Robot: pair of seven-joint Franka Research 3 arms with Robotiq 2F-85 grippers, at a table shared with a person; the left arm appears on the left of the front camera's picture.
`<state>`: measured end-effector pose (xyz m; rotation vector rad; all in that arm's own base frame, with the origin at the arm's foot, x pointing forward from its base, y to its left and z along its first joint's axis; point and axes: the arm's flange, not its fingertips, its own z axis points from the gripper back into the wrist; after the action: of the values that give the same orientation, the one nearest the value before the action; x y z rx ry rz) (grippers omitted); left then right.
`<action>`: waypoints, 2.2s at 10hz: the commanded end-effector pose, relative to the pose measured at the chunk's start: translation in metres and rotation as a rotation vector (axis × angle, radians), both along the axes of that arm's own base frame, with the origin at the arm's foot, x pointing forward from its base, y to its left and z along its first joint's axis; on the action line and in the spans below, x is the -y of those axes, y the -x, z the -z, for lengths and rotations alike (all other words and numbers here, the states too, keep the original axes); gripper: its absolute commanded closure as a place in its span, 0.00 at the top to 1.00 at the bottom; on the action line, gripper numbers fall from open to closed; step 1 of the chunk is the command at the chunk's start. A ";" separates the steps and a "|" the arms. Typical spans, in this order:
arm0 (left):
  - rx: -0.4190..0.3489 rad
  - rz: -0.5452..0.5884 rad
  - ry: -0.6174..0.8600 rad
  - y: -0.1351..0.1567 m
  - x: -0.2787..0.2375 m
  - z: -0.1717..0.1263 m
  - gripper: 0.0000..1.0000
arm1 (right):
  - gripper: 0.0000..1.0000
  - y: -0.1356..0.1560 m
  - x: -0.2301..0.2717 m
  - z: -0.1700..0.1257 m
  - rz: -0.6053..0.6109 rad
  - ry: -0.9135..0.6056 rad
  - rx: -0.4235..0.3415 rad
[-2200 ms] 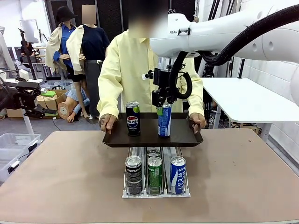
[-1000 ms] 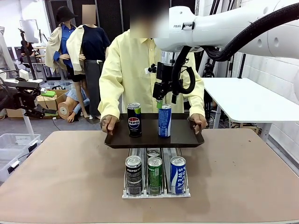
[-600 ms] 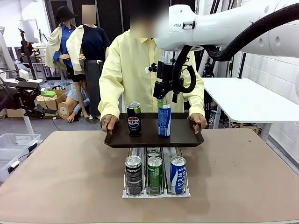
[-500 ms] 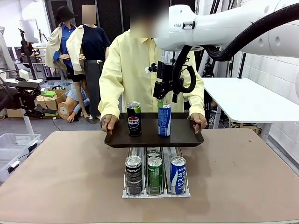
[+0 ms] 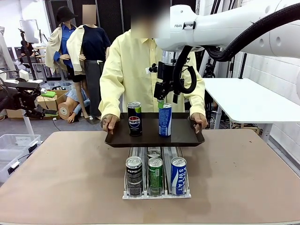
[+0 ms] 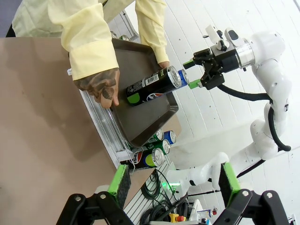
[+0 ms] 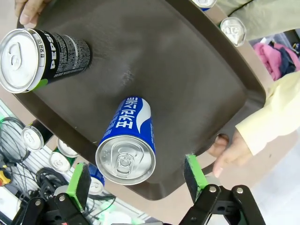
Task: Retrieve and hand over the desired beverage to the person.
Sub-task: Place the picked can on the Handle tray extended by the person.
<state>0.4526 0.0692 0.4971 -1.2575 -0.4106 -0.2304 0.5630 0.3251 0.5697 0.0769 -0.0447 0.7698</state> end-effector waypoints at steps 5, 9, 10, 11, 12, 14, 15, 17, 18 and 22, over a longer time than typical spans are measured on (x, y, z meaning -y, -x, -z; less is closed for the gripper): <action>0.004 -0.006 0.002 0.000 -0.001 -0.001 1.00 | 1.00 0.000 0.000 0.000 0.000 0.000 0.000; 0.004 -0.006 0.002 0.000 -0.001 -0.001 1.00 | 1.00 0.024 0.032 -0.024 0.065 -0.132 0.022; 0.004 -0.006 0.002 0.000 -0.001 -0.001 1.00 | 1.00 0.031 0.043 -0.030 0.075 -0.165 0.032; 0.004 -0.006 0.002 0.000 -0.001 -0.001 1.00 | 1.00 0.037 0.055 -0.035 0.085 -0.192 0.041; 0.004 -0.006 0.002 0.000 -0.001 -0.001 1.00 | 1.00 0.044 0.065 -0.040 0.094 -0.218 0.046; 0.004 -0.006 0.002 0.000 -0.001 -0.001 1.00 | 1.00 0.059 0.089 -0.042 0.116 -0.295 0.035; 0.004 -0.006 0.002 0.000 -0.001 -0.001 1.00 | 1.00 0.066 0.100 -0.038 0.126 -0.335 0.025; 0.004 -0.006 0.002 0.000 -0.001 -0.001 1.00 | 1.00 0.078 0.125 -0.021 0.141 -0.447 -0.004; 0.004 -0.006 0.002 0.000 -0.001 -0.001 1.00 | 1.00 0.085 0.135 -0.012 0.154 -0.499 -0.015; 0.004 -0.006 0.002 0.000 -0.001 -0.001 1.00 | 1.00 0.106 0.187 0.020 0.233 -0.671 -0.039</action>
<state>0.4527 0.0696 0.4969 -1.2574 -0.4106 -0.2294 0.4683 0.1525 0.5595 0.6655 -0.2291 0.5041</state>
